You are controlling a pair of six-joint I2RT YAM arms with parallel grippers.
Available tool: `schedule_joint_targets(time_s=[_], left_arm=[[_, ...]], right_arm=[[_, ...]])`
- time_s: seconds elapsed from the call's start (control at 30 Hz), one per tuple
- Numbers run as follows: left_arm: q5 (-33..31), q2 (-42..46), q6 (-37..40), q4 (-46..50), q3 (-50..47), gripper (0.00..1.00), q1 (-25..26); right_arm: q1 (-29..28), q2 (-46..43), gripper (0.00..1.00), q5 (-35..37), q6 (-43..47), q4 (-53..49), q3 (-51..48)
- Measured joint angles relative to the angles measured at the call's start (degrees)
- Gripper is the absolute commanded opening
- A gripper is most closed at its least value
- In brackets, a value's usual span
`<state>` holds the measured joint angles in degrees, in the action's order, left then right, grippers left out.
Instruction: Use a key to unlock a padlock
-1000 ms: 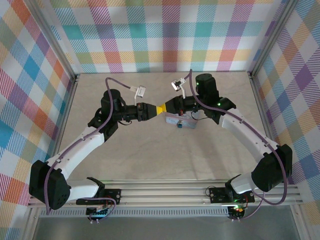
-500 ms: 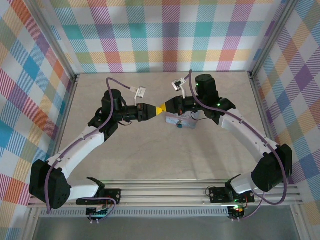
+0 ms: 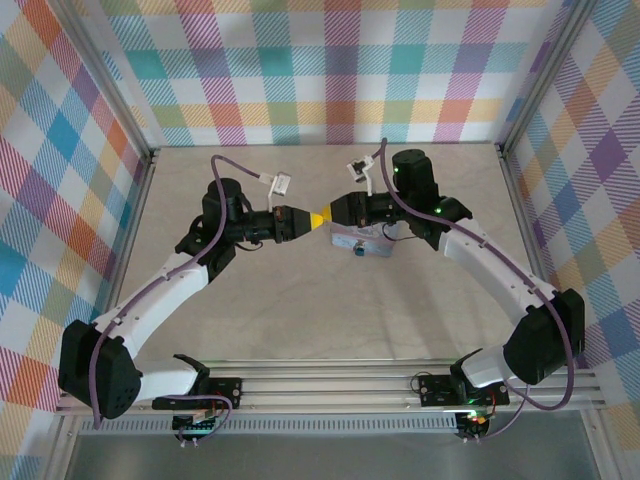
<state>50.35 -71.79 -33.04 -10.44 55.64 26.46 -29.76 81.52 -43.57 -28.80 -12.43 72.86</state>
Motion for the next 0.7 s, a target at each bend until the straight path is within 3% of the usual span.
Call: schedule_joint_targets(time_s=[0.2, 0.7], left_arm=[[-0.9, 0.1, -0.3, 0.4, -2.3, 0.0, -0.4], [-2.1, 0.3, -3.0, -0.8, -3.0, 0.0, -1.6]], right_arm=[[0.2, -0.9, 0.47, 2.6, -6.2, 3.5, -0.1], [0.2, -1.6, 0.36, 2.4, -16.2, 12.0, -6.7]])
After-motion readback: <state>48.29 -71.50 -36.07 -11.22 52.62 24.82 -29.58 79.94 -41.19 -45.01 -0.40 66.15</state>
